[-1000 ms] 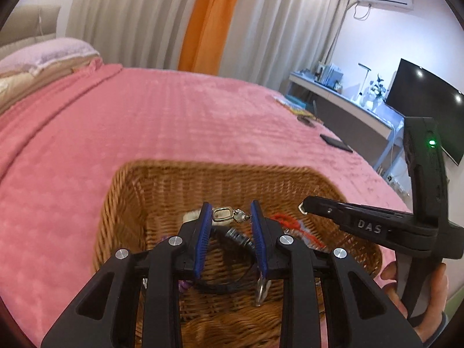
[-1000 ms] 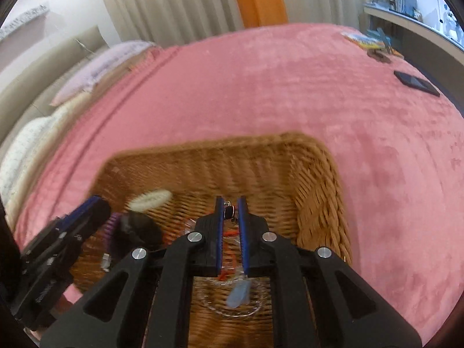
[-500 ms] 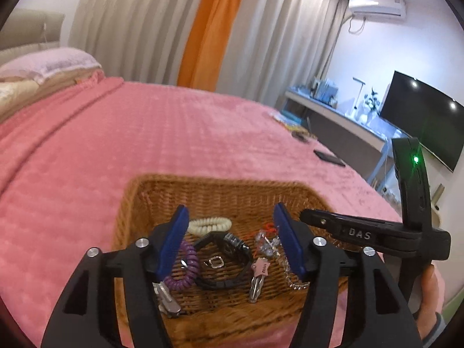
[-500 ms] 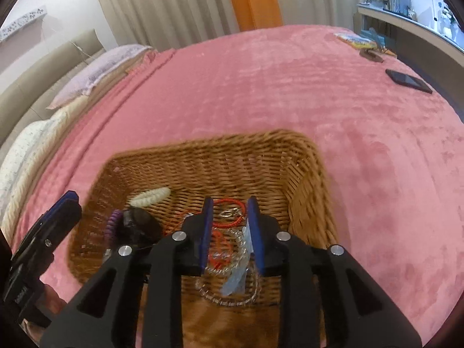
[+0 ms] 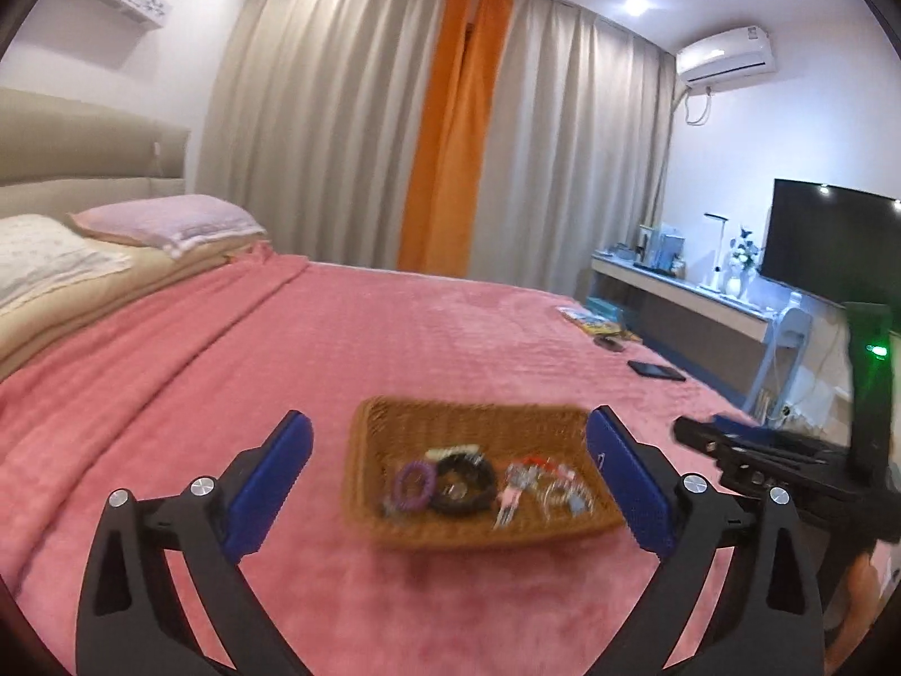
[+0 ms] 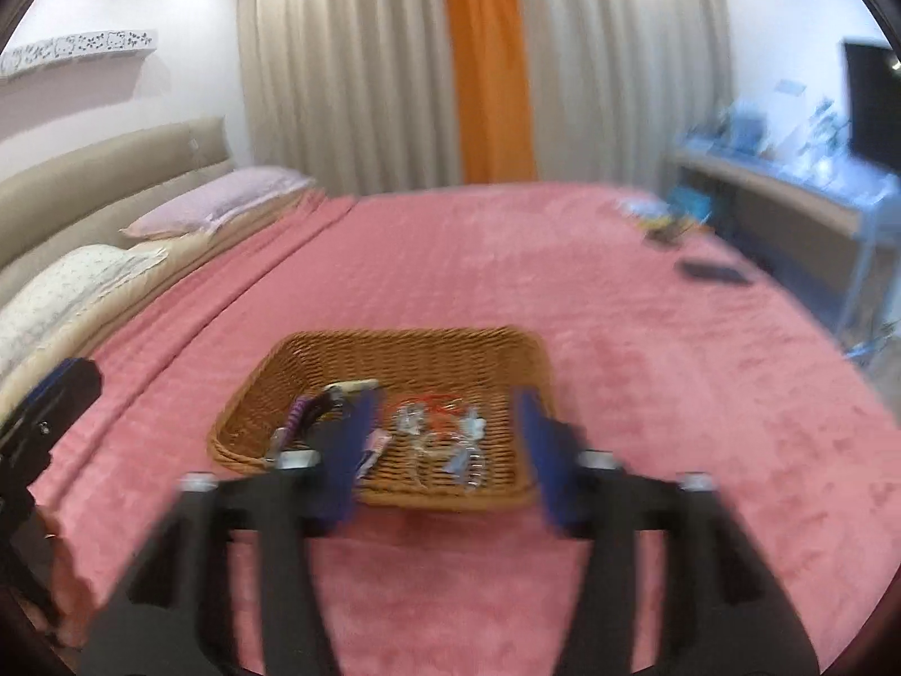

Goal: Organize jewelry

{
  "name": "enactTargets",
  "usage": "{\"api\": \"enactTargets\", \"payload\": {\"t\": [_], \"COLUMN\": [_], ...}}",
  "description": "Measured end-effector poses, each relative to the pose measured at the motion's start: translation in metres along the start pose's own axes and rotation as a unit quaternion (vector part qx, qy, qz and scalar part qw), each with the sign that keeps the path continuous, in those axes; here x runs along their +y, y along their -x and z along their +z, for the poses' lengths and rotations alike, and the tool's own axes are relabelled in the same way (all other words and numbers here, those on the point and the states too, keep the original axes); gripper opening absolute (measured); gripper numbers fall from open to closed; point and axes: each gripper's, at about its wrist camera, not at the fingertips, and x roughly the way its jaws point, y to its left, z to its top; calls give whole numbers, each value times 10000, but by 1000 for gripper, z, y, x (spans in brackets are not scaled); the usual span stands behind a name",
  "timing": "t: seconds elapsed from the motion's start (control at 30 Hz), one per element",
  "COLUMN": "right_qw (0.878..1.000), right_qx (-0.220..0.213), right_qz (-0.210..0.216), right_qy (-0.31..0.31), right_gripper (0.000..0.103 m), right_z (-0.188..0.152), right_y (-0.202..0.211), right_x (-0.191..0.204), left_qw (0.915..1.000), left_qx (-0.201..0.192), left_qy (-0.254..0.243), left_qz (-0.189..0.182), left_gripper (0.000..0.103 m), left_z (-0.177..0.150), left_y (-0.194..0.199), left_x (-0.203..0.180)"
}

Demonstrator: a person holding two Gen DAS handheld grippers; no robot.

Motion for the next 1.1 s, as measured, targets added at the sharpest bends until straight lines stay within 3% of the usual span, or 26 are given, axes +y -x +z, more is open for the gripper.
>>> {"api": "enactTargets", "payload": {"t": [0.17,0.33,0.6,1.1], "right_qw": [9984,9964,9989,9989], "right_qx": [-554,-789,-282,-271], "right_qz": [3,-45,-159,-257], "right_qy": [-147,300,349,287], "right_gripper": [67,67,67,67], "right_z": [-42,-59,-85,-95], "right_y": [24,28,15,11], "right_x": [4,21,23,19], "left_qw": [9978,9959,9942,9951], "left_qx": [-174,-242,-22,40], "left_qy": [-262,-379,-466,-381], "left_qz": [588,780,970,913], "left_gripper": [95,95,95,95], "left_z": [-38,-53,-74,-80], "left_y": [25,22,10,11], "left_x": [5,9,10,12]}}
